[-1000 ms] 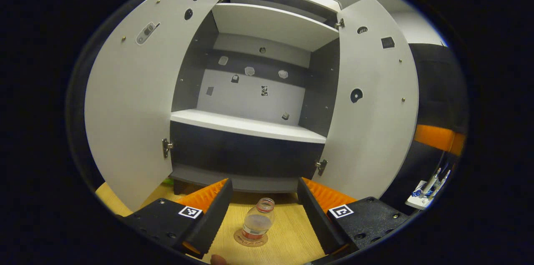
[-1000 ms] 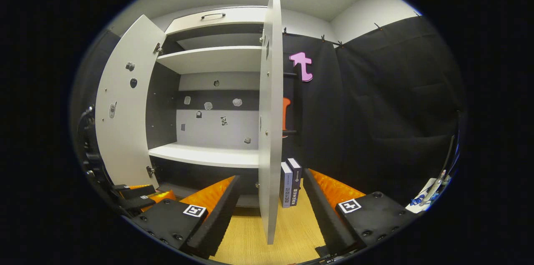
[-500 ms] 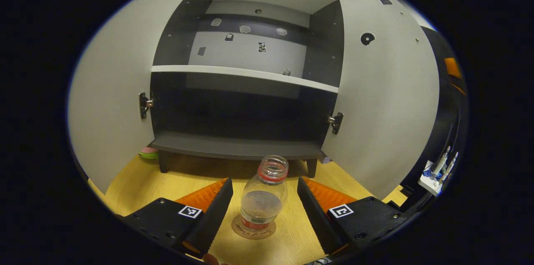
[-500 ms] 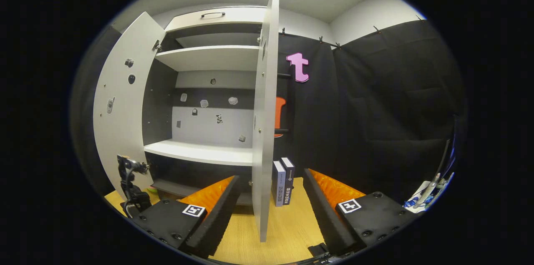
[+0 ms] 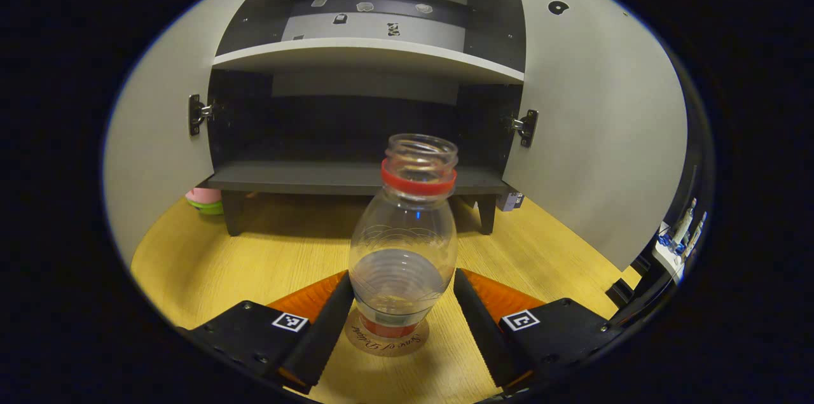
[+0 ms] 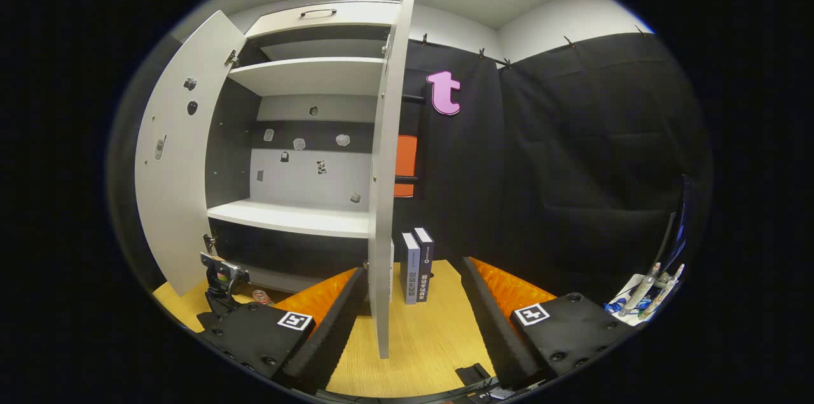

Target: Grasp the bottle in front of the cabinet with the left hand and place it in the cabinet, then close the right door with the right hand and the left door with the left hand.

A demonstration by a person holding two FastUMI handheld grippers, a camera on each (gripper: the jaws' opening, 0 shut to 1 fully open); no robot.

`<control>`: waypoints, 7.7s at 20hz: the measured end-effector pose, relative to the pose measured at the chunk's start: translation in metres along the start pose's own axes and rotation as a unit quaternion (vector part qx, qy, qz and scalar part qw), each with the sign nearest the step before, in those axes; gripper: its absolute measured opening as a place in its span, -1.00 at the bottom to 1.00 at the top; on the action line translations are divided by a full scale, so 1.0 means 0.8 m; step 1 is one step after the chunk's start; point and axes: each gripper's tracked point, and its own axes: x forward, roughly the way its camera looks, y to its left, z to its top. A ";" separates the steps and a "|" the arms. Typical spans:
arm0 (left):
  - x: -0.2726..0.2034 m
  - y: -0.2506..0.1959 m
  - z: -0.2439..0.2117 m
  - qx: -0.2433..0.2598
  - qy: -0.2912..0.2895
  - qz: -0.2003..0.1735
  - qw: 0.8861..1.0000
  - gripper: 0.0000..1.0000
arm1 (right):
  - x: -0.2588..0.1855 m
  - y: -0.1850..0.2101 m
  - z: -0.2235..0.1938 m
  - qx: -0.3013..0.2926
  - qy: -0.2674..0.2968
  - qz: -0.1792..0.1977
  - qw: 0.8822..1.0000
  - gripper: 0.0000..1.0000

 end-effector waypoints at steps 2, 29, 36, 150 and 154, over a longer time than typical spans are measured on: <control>0.004 0.003 -0.009 -0.004 0.007 0.002 1.000 0.90 | 0.000 -0.003 -0.003 -0.002 0.003 -0.004 1.000 0.98; -0.104 0.008 0.298 0.000 -0.043 -0.044 0.998 0.52 | -0.006 0.005 0.041 0.008 -0.032 0.012 0.999 0.98; -0.074 0.017 0.380 0.014 -0.063 -0.045 0.997 0.52 | -0.005 -0.004 0.058 0.007 -0.046 0.006 0.999 0.97; -0.446 0.355 0.364 -0.052 -0.235 0.254 0.937 0.89 | 0.233 0.221 0.047 -0.020 -0.024 0.174 0.984 0.89; -0.444 0.370 0.353 -0.055 -0.224 0.265 0.936 0.89 | 0.231 0.221 0.047 -0.019 -0.019 0.167 0.986 0.89</control>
